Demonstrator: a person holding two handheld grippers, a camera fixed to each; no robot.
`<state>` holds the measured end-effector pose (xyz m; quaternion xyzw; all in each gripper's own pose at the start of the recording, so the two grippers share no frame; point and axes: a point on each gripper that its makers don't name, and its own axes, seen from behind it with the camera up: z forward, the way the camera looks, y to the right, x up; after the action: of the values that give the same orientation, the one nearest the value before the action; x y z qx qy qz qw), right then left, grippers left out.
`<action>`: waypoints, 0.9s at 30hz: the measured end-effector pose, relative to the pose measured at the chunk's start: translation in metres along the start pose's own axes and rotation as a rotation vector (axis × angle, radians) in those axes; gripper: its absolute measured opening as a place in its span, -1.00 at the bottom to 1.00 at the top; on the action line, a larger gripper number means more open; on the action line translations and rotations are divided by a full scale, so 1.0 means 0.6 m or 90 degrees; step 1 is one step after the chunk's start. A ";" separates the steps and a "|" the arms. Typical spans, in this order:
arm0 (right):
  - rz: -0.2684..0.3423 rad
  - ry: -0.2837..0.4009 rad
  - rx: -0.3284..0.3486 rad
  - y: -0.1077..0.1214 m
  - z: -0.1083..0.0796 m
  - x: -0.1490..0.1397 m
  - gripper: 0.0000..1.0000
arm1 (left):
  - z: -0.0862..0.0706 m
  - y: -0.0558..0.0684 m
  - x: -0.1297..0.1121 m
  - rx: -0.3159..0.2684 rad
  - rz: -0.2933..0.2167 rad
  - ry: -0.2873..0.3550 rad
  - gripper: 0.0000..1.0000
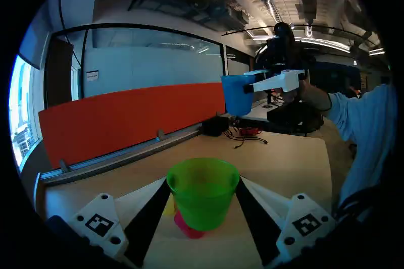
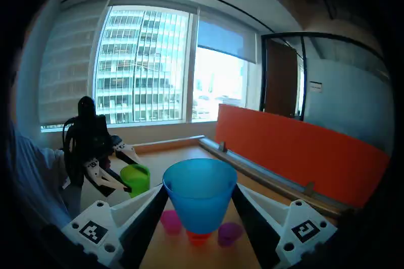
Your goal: Pour water
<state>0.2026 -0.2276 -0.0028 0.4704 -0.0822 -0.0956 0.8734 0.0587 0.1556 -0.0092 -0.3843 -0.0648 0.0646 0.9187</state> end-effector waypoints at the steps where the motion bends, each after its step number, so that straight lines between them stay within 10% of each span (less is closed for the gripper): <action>1: -0.001 -0.006 0.002 -0.001 0.000 -0.007 0.81 | 0.000 -0.001 -0.005 0.000 0.000 -0.004 0.74; 27: -0.002 -0.122 0.023 -0.003 0.013 -0.165 0.81 | 0.002 0.005 -0.134 -0.017 0.030 -0.144 0.74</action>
<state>0.1048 -0.2107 -0.0053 0.4751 -0.1663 -0.1403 0.8526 -0.0208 0.1449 -0.0162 -0.3881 -0.1599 0.1280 0.8986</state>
